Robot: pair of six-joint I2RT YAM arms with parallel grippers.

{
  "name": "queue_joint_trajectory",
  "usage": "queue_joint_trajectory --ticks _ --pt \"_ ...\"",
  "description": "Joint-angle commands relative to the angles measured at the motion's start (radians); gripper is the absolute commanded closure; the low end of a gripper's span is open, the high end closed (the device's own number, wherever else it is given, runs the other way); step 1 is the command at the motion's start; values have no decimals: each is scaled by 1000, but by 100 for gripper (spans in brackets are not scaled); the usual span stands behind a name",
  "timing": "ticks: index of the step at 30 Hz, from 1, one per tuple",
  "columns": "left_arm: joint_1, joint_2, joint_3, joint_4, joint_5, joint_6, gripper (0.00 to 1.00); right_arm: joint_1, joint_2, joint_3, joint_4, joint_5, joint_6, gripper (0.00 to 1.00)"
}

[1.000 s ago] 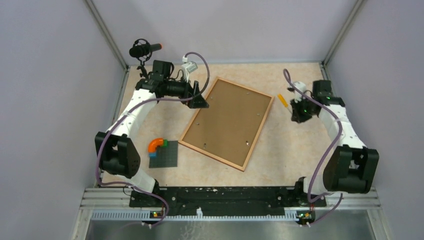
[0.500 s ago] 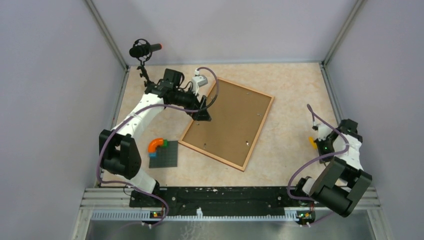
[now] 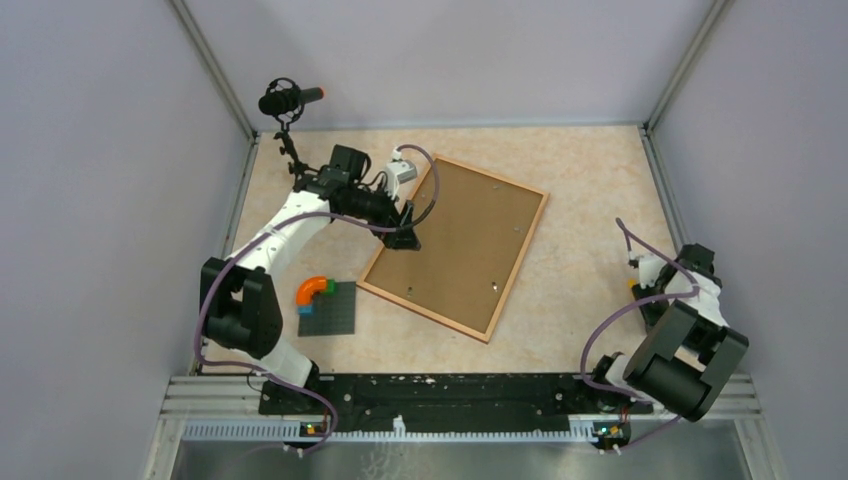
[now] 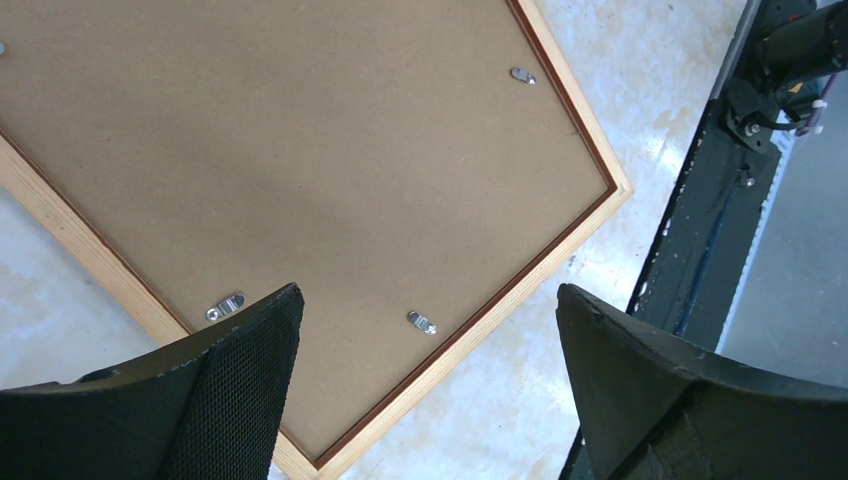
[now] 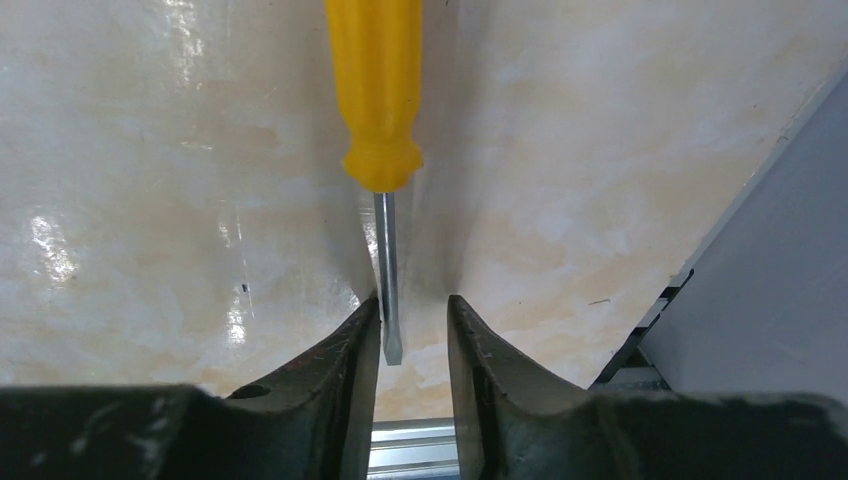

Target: Take the photo out of the frame

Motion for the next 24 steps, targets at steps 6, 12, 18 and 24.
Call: queue_joint_trajectory --ticks 6,12,18,24 --pt "-12 -19 10 -30 -7 110 1 -10 65 29 3 -39 -8 57" --pt "-23 -17 21 -72 -10 201 1 -10 43 94 -83 -90 -5 38" --pt "-107 -84 -60 -111 -61 453 1 16 40 258 -193 -186 74 26" --pt "-245 -114 -139 -120 -176 652 6 153 52 412 -243 -265 246 23"
